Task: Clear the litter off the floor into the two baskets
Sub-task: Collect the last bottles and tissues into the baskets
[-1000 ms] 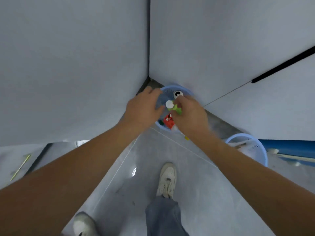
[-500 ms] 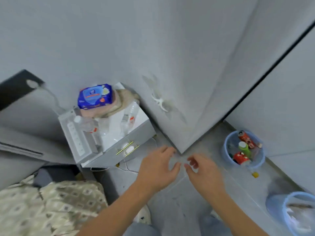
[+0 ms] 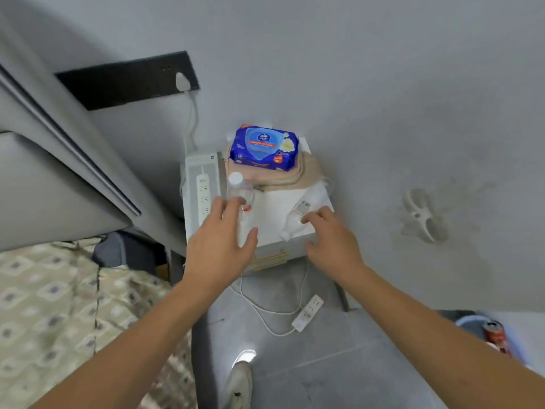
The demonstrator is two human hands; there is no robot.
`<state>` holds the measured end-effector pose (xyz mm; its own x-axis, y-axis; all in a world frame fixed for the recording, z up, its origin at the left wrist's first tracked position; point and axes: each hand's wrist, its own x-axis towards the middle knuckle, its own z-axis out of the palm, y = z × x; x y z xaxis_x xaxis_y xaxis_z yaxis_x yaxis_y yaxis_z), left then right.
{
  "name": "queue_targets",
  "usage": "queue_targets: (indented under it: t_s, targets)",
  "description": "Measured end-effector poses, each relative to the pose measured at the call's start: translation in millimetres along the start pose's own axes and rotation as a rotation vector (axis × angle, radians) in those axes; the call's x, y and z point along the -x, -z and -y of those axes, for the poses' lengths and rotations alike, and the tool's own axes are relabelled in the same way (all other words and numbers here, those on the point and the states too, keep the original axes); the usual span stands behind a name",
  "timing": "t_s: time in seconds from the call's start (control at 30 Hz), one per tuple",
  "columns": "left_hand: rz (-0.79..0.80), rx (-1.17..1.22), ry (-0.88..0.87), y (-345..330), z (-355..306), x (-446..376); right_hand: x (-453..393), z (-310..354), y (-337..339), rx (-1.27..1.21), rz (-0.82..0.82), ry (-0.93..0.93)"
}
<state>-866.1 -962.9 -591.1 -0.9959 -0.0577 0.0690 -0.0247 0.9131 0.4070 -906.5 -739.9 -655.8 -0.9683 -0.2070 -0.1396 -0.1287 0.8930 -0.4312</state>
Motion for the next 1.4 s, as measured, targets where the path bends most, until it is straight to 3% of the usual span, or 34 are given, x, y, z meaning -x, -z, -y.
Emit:
queue_targets:
  t_s: [0.17, 0.37, 0.57, 0.7, 0.93, 1.1, 1.23, 1.4]
  targets:
    - [-0.117, 0.036, 0.042, -11, 17, -56, -58, 1, -35, 0.275, 0.103, 0.197]
    - [0.043, -0.042, -0.025, -36, 42, -97, -74, -3, -81, 0.608, 0.244, 0.393]
    - [0.069, -0.019, -0.112, -39, 51, -100, -78, -2, -92, 0.714, 0.204, 0.480]
    - [0.037, -0.033, -0.145, -23, 46, -77, -68, -3, -86, 0.603, 0.094, 0.464]
    - [0.118, 0.019, -0.196, 13, 8, -13, 49, -4, -37, 0.208, -0.139, 0.225]
    - [0.359, 0.076, -0.259, 20, -55, 43, 186, -31, -10, -0.099, -0.095, -0.077]
    - [0.559, 0.065, -0.378, -10, -120, 86, 281, -74, -4, -0.243, -0.113, -0.370]
    - [0.707, 0.038, -0.631, -78, -219, 135, 371, -148, 5, -0.293, -0.280, -0.688]
